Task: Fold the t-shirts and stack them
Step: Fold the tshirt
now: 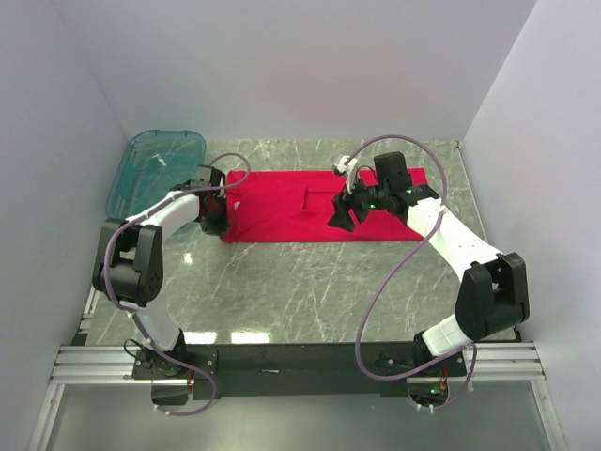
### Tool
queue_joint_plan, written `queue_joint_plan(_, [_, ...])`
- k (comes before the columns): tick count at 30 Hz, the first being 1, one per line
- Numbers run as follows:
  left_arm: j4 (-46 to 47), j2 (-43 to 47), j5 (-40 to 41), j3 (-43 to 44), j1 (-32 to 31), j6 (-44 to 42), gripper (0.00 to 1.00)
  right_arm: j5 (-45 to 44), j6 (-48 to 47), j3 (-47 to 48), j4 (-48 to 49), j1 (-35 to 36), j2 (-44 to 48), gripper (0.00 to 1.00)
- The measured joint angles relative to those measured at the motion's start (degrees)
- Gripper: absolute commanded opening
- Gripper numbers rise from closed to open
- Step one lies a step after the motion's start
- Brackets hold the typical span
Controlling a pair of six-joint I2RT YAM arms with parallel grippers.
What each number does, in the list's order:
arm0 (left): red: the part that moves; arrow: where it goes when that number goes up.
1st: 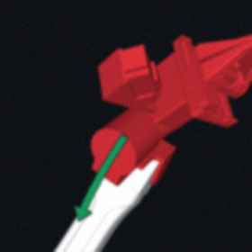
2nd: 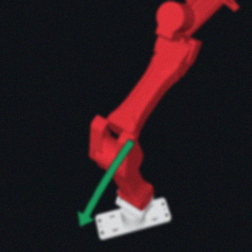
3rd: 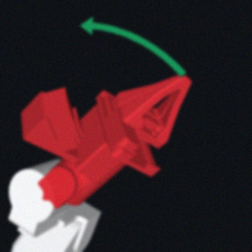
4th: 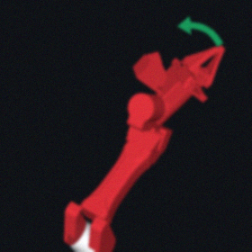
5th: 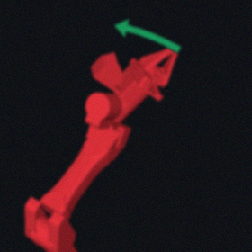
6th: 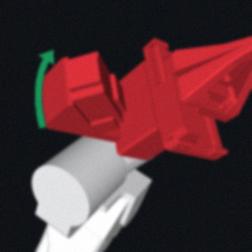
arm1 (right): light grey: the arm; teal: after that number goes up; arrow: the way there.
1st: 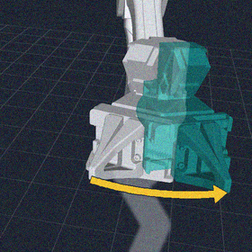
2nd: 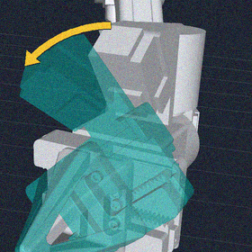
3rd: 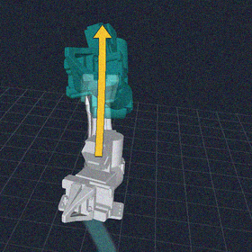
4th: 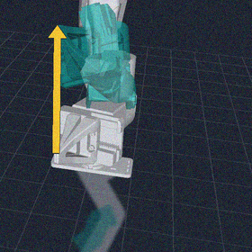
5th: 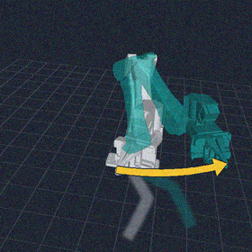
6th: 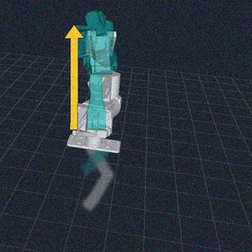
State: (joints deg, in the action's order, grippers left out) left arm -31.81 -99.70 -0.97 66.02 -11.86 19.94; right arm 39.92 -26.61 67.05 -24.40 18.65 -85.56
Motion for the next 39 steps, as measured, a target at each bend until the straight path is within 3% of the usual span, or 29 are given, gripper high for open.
queue_joint_plan(1, [-0.46, -0.33, 0.02, 0.46, -0.07, -0.33, 0.01, 0.13, 0.13, 0.00, 0.07, -0.15, 0.04, 0.73])
queue_joint_plan(14, [-3.82, -1.16, 5.40, 7.37, -0.24, -1.31, 0.01, 1.68, 1.16, -0.13, 0.85, -2.67, 1.03, 0.73])
queue_joint_plan(18, [-4.26, -3.89, 6.97, 11.13, -0.24, -1.75, 0.18, 1.88, 1.25, -0.59, 0.96, -2.91, 1.31, 0.73])
queue_joint_plan(22, [-5.57, -5.97, 7.52, 11.37, -0.24, -1.92, 0.25, 2.05, 1.27, -0.85, 0.96, -3.52, 1.36, 0.73])
queue_joint_plan(28, [-5.88, -3.89, 8.39, 6.25, -0.24, -0.72, 0.09, 2.23, 1.27, -0.85, 0.98, -5.16, 1.44, 0.73])
queue_joint_plan(35, [-5.70, 2.80, 8.04, 3.37, -0.24, 1.20, 0.13, 2.36, 1.22, -0.85, 0.94, -6.60, 1.55, 0.73])
queue_joint_plan(37, [-4.70, 5.16, 6.54, 3.37, -0.24, 1.97, 0.03, 2.51, 1.25, -0.85, 0.81, -7.08, 1.55, 0.73])
queue_joint_plan(39, [-3.15, 6.97, 3.48, 3.39, -0.22, 2.71, 0.01, 2.69, 1.25, -0.85, 0.79, -7.48, 1.55, 0.73])
